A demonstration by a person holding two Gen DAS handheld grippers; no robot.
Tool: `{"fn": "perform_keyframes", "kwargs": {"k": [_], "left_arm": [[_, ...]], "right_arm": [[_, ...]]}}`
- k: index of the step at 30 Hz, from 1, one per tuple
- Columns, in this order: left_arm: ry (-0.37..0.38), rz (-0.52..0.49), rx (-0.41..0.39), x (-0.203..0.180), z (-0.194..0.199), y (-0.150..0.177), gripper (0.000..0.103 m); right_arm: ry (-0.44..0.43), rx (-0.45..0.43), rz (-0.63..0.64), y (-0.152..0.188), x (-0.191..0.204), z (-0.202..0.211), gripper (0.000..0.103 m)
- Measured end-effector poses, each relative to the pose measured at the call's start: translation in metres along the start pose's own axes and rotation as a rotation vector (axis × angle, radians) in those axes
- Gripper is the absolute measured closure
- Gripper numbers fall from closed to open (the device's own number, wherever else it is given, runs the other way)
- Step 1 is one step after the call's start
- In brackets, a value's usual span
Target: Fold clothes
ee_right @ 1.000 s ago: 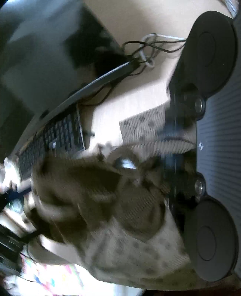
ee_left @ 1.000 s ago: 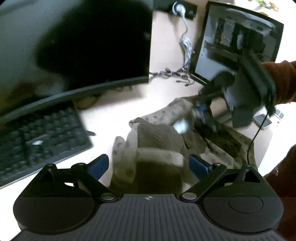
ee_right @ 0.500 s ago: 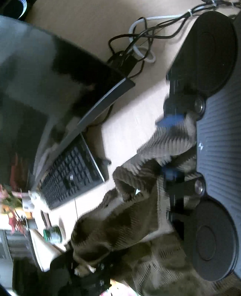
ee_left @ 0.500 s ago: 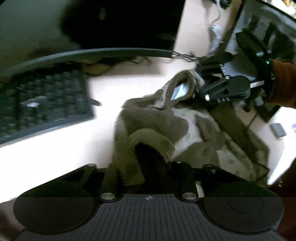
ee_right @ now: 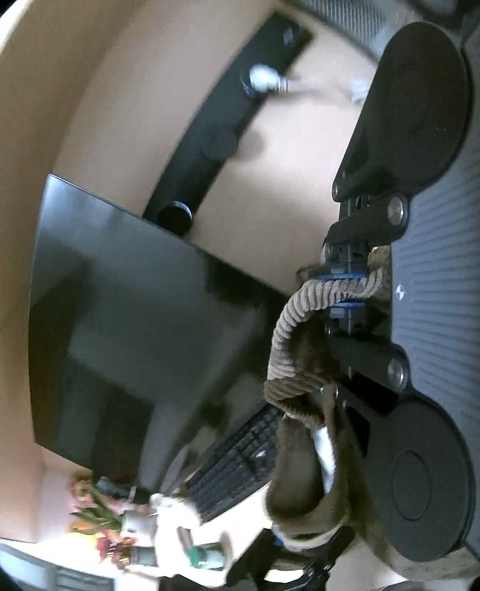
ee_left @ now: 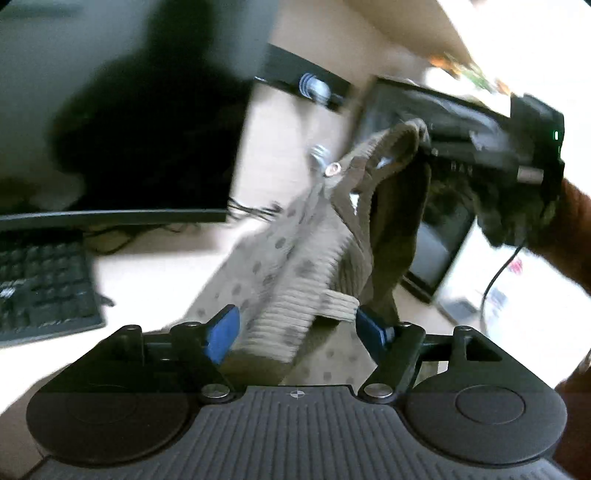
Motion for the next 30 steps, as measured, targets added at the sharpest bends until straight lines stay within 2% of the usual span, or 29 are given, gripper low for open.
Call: {"fn": "perform_keyframes", "kwargs": {"k": [3, 5, 9, 11, 12, 14, 15, 16, 17, 21, 23, 26, 28, 30], "left_arm": [[0.006, -0.105, 0.075, -0.002, -0.014, 0.007, 0.031], [-0.034, -0.191, 0.109, -0.004, -0.023, 0.013, 0.032], [-0.137, -0.343, 0.073, -0.018, -0.037, 0.021, 0.031], [-0.187, -0.34, 0.04, -0.02, -0.038, 0.011, 0.029], [-0.212, -0.338, 0.023, -0.02, -0.038, 0.006, 0.032], [-0.262, -0.334, -0.011, -0.022, -0.04, -0.003, 0.062], [-0.287, -0.332, -0.027, -0.022, -0.04, -0.008, 0.091], [-0.312, -0.33, -0.044, -0.023, -0.041, -0.013, 0.094], [-0.337, -0.328, -0.061, -0.024, -0.041, -0.017, 0.094], [-0.43, -0.321, -0.132, -0.029, -0.039, -0.04, 0.095], [-0.432, -0.343, -0.196, -0.047, -0.01, -0.075, 0.095], [-0.435, -0.462, -0.335, -0.094, 0.044, -0.112, 0.095], [-0.456, -0.542, -0.419, -0.12, 0.074, -0.119, 0.095], [-0.477, -0.598, -0.447, -0.138, 0.092, -0.119, 0.095]], "right_arm": [[0.051, 0.061, -0.019, 0.011, 0.011, 0.019, 0.093], [0.072, 0.093, -0.047, 0.019, 0.016, 0.028, 0.093], [0.097, 0.136, -0.075, 0.036, 0.019, 0.039, 0.093], [0.103, 0.149, -0.089, 0.04, 0.017, 0.038, 0.093], [0.105, 0.152, -0.094, 0.042, 0.016, 0.038, 0.093], [0.102, 0.157, -0.102, 0.047, 0.015, 0.035, 0.093], [0.097, 0.159, -0.105, 0.049, 0.015, 0.032, 0.093], [0.089, 0.166, -0.11, 0.053, 0.014, 0.029, 0.093], [0.08, 0.175, -0.123, 0.055, 0.012, 0.025, 0.093], [0.119, 0.077, -0.123, 0.034, -0.004, 0.053, 0.093], [0.14, 0.023, -0.121, 0.022, -0.012, 0.068, 0.094], [0.172, -0.057, -0.118, 0.004, -0.024, 0.091, 0.094], [0.194, -0.11, -0.116, -0.008, -0.032, 0.106, 0.094], [0.218, -0.107, -0.094, -0.014, -0.033, 0.116, 0.094]]}}
Point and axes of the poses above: each gripper's, at about its wrist camera, not at the fingertips, and z roughly against the way its jaws point, x to its left, y to its underside, the point moved 1 cm from there along -z, roughly the way its jaws point, and after that the axes turned 13 degrees about z, right-handed, at the moved point
